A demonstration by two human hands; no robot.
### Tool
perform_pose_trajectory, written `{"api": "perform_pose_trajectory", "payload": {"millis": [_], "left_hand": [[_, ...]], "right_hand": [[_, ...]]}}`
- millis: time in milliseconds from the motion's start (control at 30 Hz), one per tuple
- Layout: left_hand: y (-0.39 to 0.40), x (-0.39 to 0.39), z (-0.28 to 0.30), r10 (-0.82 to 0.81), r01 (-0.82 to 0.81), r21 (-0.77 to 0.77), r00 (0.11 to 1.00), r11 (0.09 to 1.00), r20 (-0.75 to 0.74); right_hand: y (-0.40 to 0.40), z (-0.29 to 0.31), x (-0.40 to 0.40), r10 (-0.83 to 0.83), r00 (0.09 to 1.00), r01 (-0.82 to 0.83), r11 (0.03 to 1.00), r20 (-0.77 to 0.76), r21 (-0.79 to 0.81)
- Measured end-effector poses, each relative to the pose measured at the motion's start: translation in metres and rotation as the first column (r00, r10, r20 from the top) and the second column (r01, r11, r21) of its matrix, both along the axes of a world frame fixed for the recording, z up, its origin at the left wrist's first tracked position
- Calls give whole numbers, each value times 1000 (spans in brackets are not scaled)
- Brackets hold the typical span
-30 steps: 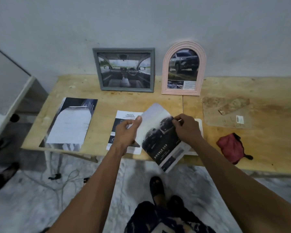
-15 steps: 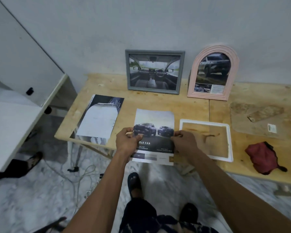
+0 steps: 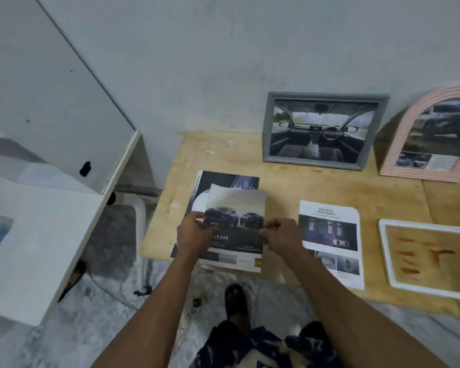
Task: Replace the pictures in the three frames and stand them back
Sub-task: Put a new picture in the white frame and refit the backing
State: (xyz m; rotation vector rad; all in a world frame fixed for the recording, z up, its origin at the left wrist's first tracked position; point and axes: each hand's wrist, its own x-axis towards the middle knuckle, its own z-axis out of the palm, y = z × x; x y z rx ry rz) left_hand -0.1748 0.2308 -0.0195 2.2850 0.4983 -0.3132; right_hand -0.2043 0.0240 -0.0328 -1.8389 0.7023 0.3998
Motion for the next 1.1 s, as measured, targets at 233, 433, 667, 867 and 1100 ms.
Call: {"api": "perform_pose_trajectory", "payload": {"millis": [233,433,667,867,1100], "left_hand": [[30,30,-29,-185,189,52,980,981,-72],[34,43,-53,-236,250,95,962,964,-134],[36,46,-60,-236,273,205,954,940,-186],[31,48,-56,-261,310,290,945,905,-195],[-33,35,-42,-356,363,109,931,925,-81]], "right_hand": [[42,-15,20,-57,998,55,984,-8,-167],[52,-31,37,-173,984,162,972,-48,-168],[57,-39,40,-158,984,139,969,-81,-206],[53,-32,37,-220,974,205,958,-55,-200],[-19,-11,4,-250,966,218,928,-70,-303]]}}
